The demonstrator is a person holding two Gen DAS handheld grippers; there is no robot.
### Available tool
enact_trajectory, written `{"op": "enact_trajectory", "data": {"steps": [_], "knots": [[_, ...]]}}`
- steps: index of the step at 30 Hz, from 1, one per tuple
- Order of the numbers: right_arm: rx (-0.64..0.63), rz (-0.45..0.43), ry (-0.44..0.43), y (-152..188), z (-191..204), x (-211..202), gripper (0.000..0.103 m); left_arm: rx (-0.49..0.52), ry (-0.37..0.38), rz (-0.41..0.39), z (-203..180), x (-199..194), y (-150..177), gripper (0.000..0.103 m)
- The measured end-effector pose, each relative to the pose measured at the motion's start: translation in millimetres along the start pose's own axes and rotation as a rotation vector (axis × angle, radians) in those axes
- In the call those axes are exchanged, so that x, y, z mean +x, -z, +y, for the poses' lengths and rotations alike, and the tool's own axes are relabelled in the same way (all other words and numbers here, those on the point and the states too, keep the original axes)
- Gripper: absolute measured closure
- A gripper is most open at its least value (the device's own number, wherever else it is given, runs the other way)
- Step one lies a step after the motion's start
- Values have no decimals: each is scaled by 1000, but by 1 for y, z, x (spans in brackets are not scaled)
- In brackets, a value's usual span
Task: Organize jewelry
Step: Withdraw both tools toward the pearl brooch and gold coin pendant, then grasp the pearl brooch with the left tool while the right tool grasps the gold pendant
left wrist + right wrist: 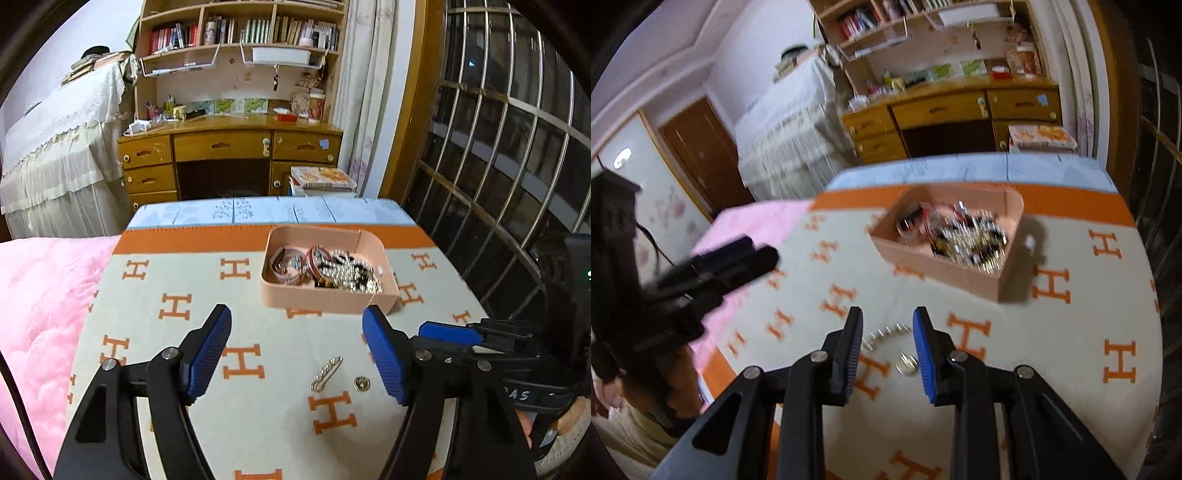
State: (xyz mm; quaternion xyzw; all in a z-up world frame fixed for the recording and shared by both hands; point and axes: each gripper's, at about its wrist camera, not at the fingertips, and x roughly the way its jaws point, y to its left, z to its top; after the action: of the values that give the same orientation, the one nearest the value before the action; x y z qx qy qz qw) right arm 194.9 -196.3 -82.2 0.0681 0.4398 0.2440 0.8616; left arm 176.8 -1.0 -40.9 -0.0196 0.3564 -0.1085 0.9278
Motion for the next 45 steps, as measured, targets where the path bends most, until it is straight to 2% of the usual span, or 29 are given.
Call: {"op": "enact_trajectory", "data": {"steps": [8, 16, 21, 27, 28, 29, 32, 34, 40, 44, 45], "knots": [[-139, 51, 101, 21, 7, 29, 69, 36, 31, 115, 2, 40, 21, 27], [-237, 120, 112, 36, 13, 57, 69, 55, 78, 224, 9, 84, 44, 28], [-301, 142, 136, 46, 18, 69, 69, 76, 105, 235, 9, 88, 50, 32], [-374, 106, 172, 54, 26, 69, 70, 130, 139, 256, -2, 94, 54, 38], [-376, 101, 170, 54, 26, 69, 74, 133, 143, 261, -3, 95, 54, 39], [-376, 97, 164, 55, 25, 68, 82, 136, 149, 268, -3, 97, 54, 39], [-357, 100, 157, 54, 22, 66, 84, 147, 176, 297, -8, 106, 56, 48], [-336, 94, 166, 54, 18, 64, 84, 157, 193, 323, -12, 114, 57, 59], [-215, 78, 161, 57, -7, 48, 84, 180, 196, 341, -21, 128, 53, 69], [-177, 74, 157, 59, -15, 43, 84, 211, 170, 355, -26, 134, 49, 76], [-172, 73, 155, 58, -16, 43, 84, 239, 144, 362, -30, 134, 49, 81]]}}
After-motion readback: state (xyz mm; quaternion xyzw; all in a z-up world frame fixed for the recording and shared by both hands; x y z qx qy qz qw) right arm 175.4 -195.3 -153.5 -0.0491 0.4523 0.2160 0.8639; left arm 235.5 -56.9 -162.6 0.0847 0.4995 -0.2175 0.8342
